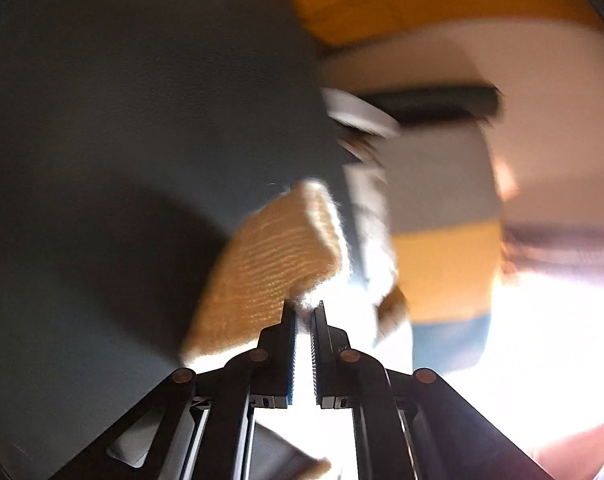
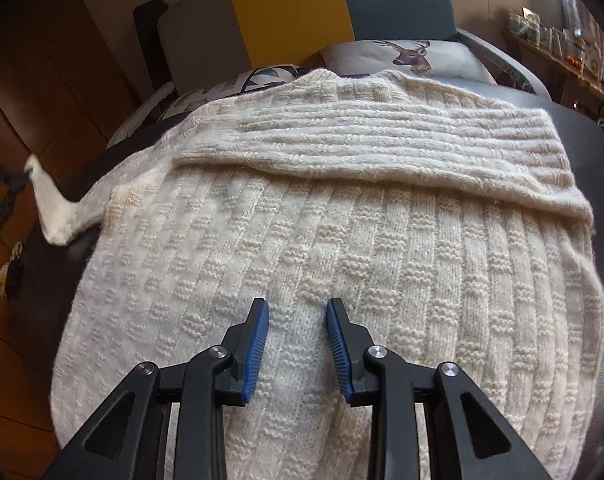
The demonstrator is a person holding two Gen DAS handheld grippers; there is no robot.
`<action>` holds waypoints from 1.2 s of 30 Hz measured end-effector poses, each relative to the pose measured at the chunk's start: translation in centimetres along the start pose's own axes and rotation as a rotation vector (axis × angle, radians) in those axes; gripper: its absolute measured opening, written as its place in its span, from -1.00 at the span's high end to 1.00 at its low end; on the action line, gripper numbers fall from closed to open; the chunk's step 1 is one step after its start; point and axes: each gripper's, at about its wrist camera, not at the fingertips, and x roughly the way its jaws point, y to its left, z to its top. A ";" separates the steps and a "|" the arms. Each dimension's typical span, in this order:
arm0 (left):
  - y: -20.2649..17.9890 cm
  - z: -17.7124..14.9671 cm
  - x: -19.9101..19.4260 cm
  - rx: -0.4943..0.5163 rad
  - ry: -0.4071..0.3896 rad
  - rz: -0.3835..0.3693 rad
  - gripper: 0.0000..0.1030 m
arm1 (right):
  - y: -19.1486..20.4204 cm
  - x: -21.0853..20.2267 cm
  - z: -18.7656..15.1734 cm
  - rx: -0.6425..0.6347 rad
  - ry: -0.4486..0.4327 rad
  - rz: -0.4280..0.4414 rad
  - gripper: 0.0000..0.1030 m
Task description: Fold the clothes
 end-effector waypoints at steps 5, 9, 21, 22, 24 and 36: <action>-9.6 -6.9 3.7 0.170 0.139 -0.135 0.88 | 0.5 -2.6 -0.1 -0.135 -0.084 -0.186 0.43; -14.9 -12.5 6.8 0.273 0.236 -0.186 0.88 | -0.7 -1.5 -1.2 -0.197 0.019 -0.270 0.43; -24.4 -26.8 15.5 0.486 0.488 -0.213 0.88 | -4.7 -2.2 -3.3 -0.041 -0.072 -0.166 -0.05; -24.7 -28.3 15.2 0.509 0.509 -0.208 0.88 | -5.0 -2.2 -3.3 -0.029 -0.079 -0.148 -0.13; -25.1 -31.5 15.0 0.555 0.557 -0.195 0.88 | -4.7 -2.2 -3.4 -0.040 -0.086 -0.125 -0.28; -24.3 -44.6 18.3 0.780 0.802 -0.092 0.88 | -4.5 -2.2 -3.9 -0.046 -0.105 -0.099 -0.40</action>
